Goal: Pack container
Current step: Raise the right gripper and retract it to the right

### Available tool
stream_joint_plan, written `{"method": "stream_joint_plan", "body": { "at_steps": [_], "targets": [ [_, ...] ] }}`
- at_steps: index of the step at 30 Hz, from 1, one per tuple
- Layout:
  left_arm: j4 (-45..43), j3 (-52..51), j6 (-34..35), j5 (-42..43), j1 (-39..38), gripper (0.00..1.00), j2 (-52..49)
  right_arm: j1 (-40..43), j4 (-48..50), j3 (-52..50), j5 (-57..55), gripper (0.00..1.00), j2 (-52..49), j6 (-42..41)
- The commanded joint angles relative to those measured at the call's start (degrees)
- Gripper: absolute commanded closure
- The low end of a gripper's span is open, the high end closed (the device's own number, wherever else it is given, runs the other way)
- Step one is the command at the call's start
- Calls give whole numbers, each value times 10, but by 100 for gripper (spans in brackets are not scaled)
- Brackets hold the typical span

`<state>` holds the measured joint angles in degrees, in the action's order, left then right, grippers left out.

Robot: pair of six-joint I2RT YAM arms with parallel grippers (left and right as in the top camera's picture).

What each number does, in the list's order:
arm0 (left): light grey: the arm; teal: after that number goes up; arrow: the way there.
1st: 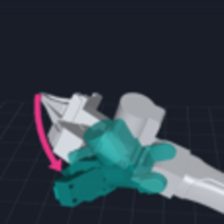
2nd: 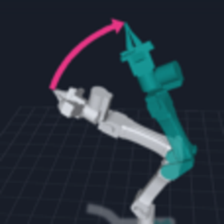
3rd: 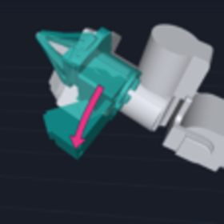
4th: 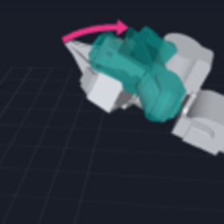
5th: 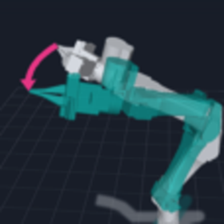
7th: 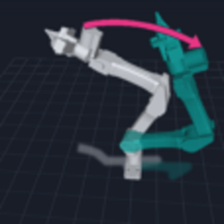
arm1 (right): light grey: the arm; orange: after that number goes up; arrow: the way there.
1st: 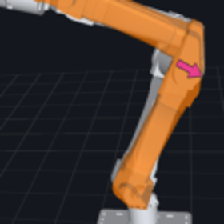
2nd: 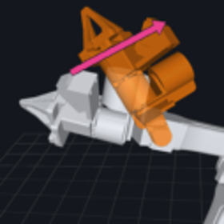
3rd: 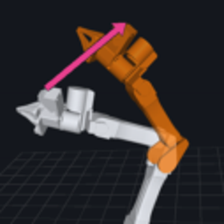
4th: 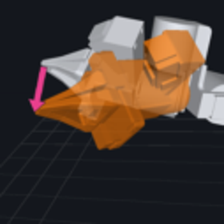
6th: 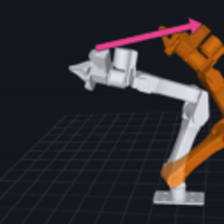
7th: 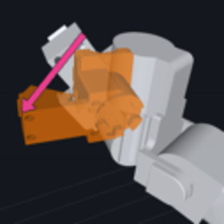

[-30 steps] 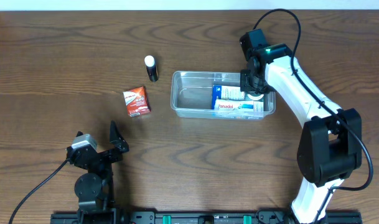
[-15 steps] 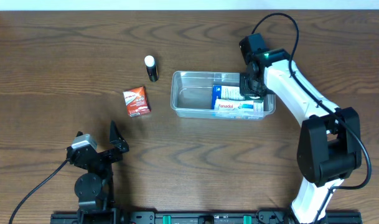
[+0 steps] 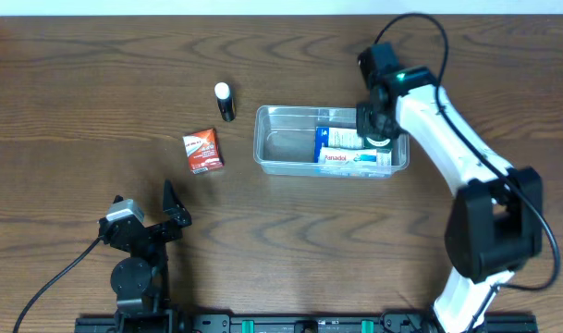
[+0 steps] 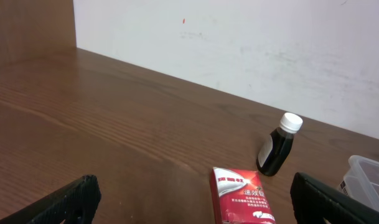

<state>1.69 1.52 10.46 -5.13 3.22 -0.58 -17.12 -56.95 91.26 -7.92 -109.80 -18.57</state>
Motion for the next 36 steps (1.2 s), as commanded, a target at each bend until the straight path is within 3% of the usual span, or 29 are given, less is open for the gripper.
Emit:
{"method": "stream_joint_plan", "body": {
  "at_steps": [1,4,6,8,9,19,33,36],
  "targets": [
    [19,-13,-3,-15,1,2,3,21,-8,48,-4,95,77,24],
    [19,-13,-3,-15,1,2,3,53,-19,48,-42,92,116,26],
    [19,-13,-3,-15,1,2,3,88,-39,48,-52,73,133,26],
    [19,-13,-3,-15,1,2,3,122,-62,48,-56,21,139,28],
    [19,-13,-3,-15,1,2,3,137,-74,48,-62,1,139,29],
    [19,-13,-3,-15,1,2,3,248,-108,46,-71,1,138,28],
    [18,-13,-2,-15,1,2,3,257,-108,46,-71,1,138,28],
    [15,-13,49,1,1,2,3,257,-108,46,-71,1,138,28]
  ]
}}
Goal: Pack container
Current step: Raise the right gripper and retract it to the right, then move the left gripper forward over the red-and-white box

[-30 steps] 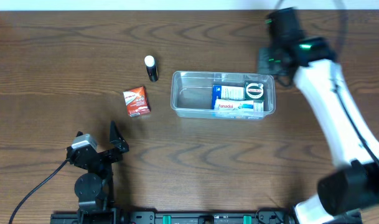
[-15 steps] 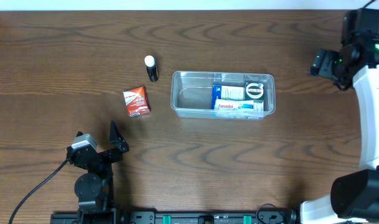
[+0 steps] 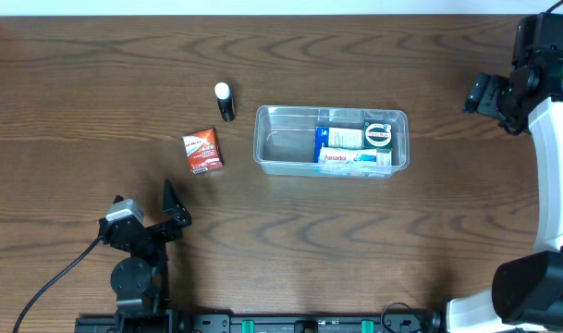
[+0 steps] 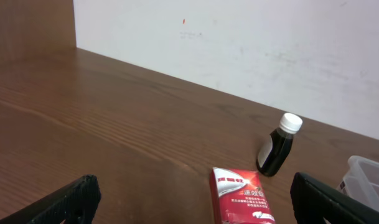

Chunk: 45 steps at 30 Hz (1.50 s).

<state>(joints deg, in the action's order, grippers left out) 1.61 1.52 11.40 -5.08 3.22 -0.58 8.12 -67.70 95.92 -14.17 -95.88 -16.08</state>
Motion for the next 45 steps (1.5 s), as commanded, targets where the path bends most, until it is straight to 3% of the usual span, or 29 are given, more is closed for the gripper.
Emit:
{"method": "stream_joint_plan", "body": {
  "at_steps": [1,4,8,11,16,20,27,32,35,45],
  "targets": [
    [22,-13,54,11,1,2,3,4,0,-1,-8,1,-1,3],
    [-23,-13,97,54,1,2,3,4,0,-1,-8,1,-1,3],
    [-118,3,104,248,1,2,3,4,0,-1,-8,1,-1,3],
    [-96,44,103,269,1,2,1,4,0,-1,-8,1,-1,3],
    [18,174,72,225,1,2,-50,4,0,-1,-8,1,-1,3],
    [140,311,30,186,1,2,-165,4,0,-1,-8,1,-1,3],
    [462,622,-25,172,1,2,-490,4,0,-1,-8,1,-1,3],
    [701,862,-26,175,-2,2,-728,4,0,-1,-8,1,-1,3],
    [734,925,-25,180,-2,2,-815,4,0,-1,-8,1,-1,3],
    [687,928,-3,196,-5,2,-953,4,0,-1,-8,1,-1,3]
  ]
}}
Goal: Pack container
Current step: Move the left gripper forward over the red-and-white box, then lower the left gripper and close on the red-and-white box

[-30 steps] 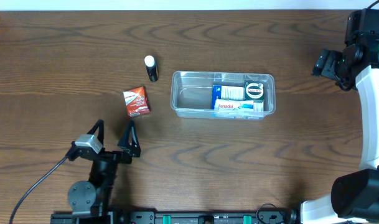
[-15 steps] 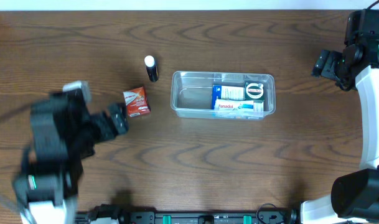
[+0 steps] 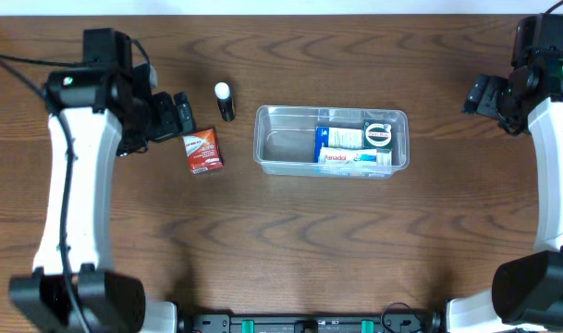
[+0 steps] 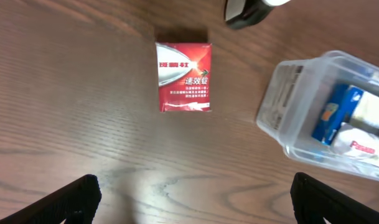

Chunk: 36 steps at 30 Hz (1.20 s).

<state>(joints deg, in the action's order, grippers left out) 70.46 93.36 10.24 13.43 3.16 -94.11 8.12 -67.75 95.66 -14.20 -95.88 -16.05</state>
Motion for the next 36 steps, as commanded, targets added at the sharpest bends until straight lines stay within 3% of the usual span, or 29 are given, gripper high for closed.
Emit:
{"method": "stream_joint_plan", "body": {
  "at_steps": [1,13,36],
  "targets": [
    [-5,9,10,10,-6,2,-24,4,0,2,-8,1,-1,3],
    [-77,2,9,-135,-84,2,-85,4,0,2,-8,1,-1,3],
    [-315,-208,52,-135,-83,2,-87,4,0,2,-8,1,-1,3]
  ]
}}
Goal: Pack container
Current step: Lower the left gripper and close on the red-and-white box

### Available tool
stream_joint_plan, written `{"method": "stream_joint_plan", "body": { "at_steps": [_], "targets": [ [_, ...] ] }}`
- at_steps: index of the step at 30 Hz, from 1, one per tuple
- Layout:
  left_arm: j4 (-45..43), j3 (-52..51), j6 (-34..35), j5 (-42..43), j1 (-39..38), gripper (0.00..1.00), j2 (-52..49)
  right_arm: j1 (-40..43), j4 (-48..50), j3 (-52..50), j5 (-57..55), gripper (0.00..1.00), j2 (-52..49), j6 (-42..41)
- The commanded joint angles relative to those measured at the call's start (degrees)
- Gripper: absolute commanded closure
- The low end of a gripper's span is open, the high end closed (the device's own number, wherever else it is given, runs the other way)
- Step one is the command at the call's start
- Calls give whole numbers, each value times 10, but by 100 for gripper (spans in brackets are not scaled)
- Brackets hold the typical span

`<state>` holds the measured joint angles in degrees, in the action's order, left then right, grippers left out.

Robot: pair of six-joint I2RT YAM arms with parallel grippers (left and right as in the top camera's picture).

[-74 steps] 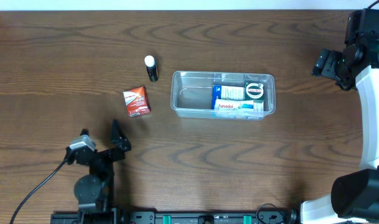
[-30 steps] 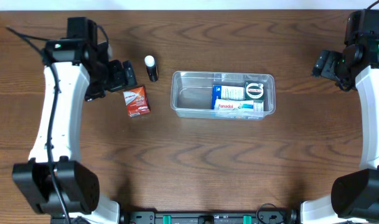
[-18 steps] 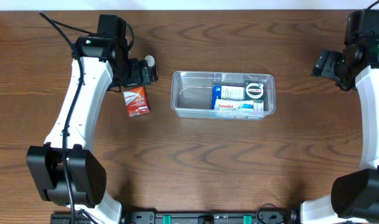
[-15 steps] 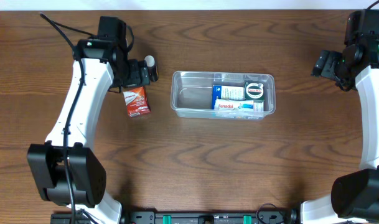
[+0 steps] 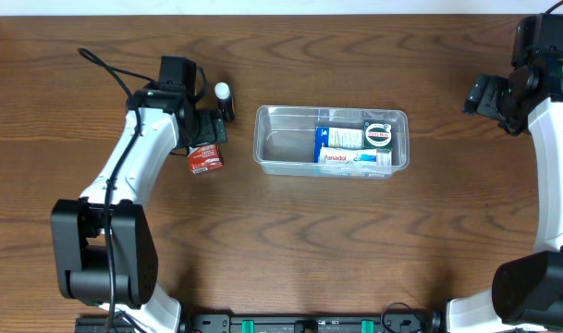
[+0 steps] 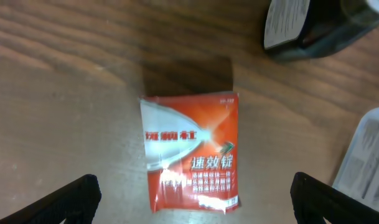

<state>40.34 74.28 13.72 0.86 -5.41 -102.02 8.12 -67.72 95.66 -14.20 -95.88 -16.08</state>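
A red medicine box point(image 6: 190, 152) lies flat on the table, also seen from above point(image 5: 205, 157). My left gripper point(image 6: 193, 198) hovers right above it, open, with one dark finger point(image 6: 65, 200) on each side and the box between them, untouched. A dark bottle with a white cap point(image 5: 225, 100) lies just beyond the box. The clear plastic container point(image 5: 274, 148) sits to the right and holds a blue box, a white Panadol box point(image 5: 353, 159) and a green-and-white box point(image 5: 378, 135). My right gripper point(image 5: 489, 94) hangs open far off at the right edge.
The bottle point(image 6: 320, 25) lies close to the red box's far right corner. The container's corner point(image 6: 367, 163) shows at the right of the left wrist view. The left half of the container is bare.
My left gripper has come down and shifted right, from beside the red box to directly over it, so the box now fills the wrist view. The right arm has not moved.
My right gripper was down in the container at the green-and-white box while the left arm rested at the table's front. Then the right arm was at the far right, the box left inside. The left arm then appeared near the red box, and now hovers over it.
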Motion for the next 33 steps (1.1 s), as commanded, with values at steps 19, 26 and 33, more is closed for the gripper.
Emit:
{"method": "stream_joint_plan", "body": {
  "at_steps": [19,26,33],
  "targets": [
    [-97,-68,51,-20,3,2,-26,4,0,2,-8,1,-1,3],
    [-120,-68,59,-20,3,2,-80,4,0,2,-8,1,-1,3],
    [-132,-68,59,-20,3,1,-93,4,0,2,-8,1,-1,3]
  ]
}}
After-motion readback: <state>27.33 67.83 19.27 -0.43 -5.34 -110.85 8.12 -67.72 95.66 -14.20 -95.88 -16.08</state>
